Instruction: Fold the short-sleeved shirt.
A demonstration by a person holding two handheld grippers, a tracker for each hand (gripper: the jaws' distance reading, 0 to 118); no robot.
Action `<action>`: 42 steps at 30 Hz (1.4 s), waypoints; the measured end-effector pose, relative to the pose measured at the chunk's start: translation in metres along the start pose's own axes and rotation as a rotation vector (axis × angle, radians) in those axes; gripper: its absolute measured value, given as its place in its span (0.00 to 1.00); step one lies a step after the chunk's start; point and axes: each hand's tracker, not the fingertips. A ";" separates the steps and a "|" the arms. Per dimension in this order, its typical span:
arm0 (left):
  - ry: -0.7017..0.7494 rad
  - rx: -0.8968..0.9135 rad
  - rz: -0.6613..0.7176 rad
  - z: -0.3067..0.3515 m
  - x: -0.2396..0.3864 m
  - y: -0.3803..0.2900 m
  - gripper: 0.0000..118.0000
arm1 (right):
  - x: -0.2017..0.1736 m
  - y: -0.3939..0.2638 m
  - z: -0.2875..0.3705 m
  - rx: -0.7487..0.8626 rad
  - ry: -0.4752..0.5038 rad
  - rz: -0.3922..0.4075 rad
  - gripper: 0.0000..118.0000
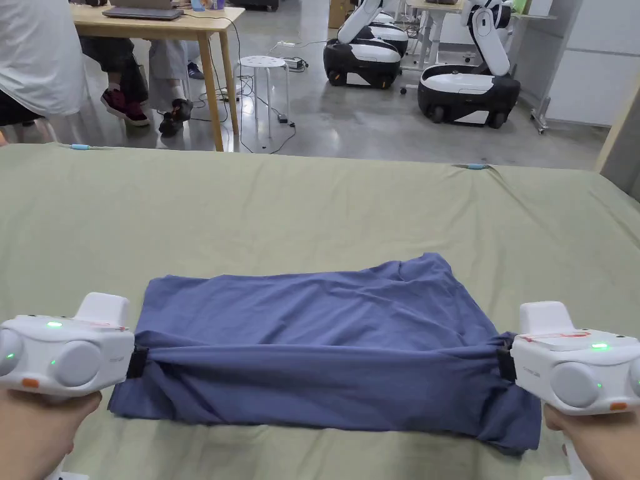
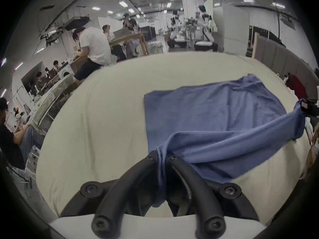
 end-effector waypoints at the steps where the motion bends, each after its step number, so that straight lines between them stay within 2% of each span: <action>1: 0.004 -0.037 0.001 -0.015 0.000 0.002 0.04 | -0.001 -0.001 -0.015 -0.009 -0.002 -0.002 0.02; 4: -0.015 -0.132 0.042 -0.054 0.004 -0.002 0.04 | -0.007 -0.010 -0.053 -0.083 -0.007 -0.009 0.02; 7: -0.004 -0.121 0.041 -0.055 0.008 -0.007 0.04 | -0.010 -0.018 -0.052 -0.084 0.006 -0.014 0.03; 8: -0.006 -0.083 0.056 -0.044 0.009 -0.008 0.07 | -0.008 -0.019 -0.045 -0.039 0.025 -0.040 0.14; 9: -0.001 -0.041 0.056 -0.034 0.010 -0.010 0.15 | -0.007 -0.020 -0.033 -0.017 0.033 -0.066 0.37; 10: 0.019 0.004 0.049 -0.023 0.012 -0.012 0.30 | -0.007 -0.019 -0.023 -0.021 0.035 -0.070 0.66; 11: 0.033 0.059 0.050 -0.008 0.015 -0.014 0.58 | -0.009 -0.020 -0.010 -0.008 0.045 -0.075 0.92; 12: 0.030 0.111 0.060 0.009 0.019 -0.017 0.73 | -0.015 -0.021 0.007 0.052 0.054 -0.083 0.98; 13: 0.012 0.151 0.069 0.023 0.024 -0.020 0.82 | -0.021 -0.023 0.024 0.108 0.064 -0.082 0.98; 17: -0.027 0.290 0.047 0.084 0.050 -0.047 0.81 | -0.057 -0.034 0.091 0.255 0.123 -0.050 0.95; 19: -0.034 0.323 0.029 0.100 0.055 -0.069 0.75 | -0.074 -0.049 0.115 0.308 0.165 -0.044 0.87; 20: -0.028 0.327 0.024 0.101 0.055 -0.079 0.64 | -0.080 -0.057 0.126 0.325 0.175 -0.046 0.69; 21: -0.006 0.336 0.009 0.107 0.058 -0.091 0.44 | -0.086 -0.065 0.136 0.352 0.183 -0.047 0.46; 22: 0.016 0.334 -0.007 0.111 0.061 -0.102 0.17 | -0.095 -0.072 0.142 0.356 0.173 -0.039 0.15; 23: 0.047 0.326 -0.014 0.113 0.063 -0.113 0.00 | -0.101 -0.079 0.147 0.363 0.158 -0.021 0.00; 25: 0.037 0.320 0.007 0.115 0.059 -0.131 0.00 | -0.109 -0.091 0.152 0.393 0.154 -0.006 0.00; 27: -0.026 0.246 0.062 0.110 0.051 -0.136 0.00 | -0.113 -0.092 0.150 0.338 0.205 0.012 0.00; 31: -0.015 0.216 0.104 0.091 0.032 -0.134 0.00 | -0.113 -0.094 0.149 0.344 0.192 0.011 0.00; 37: -0.012 0.150 0.124 0.036 0.010 -0.107 0.00 | -0.091 -0.090 0.130 0.305 0.162 -0.011 0.00; 39: 0.033 0.114 0.120 0.016 0.003 -0.094 0.00 | -0.078 -0.089 0.122 0.289 0.130 -0.021 0.00; 40: 0.056 0.093 0.108 0.008 0.001 -0.088 0.05 | -0.072 -0.089 0.119 0.283 0.117 -0.028 0.00; 42: 0.078 0.043 0.104 -0.016 -0.005 -0.076 0.62 | -0.056 -0.089 0.111 0.267 0.084 -0.041 0.00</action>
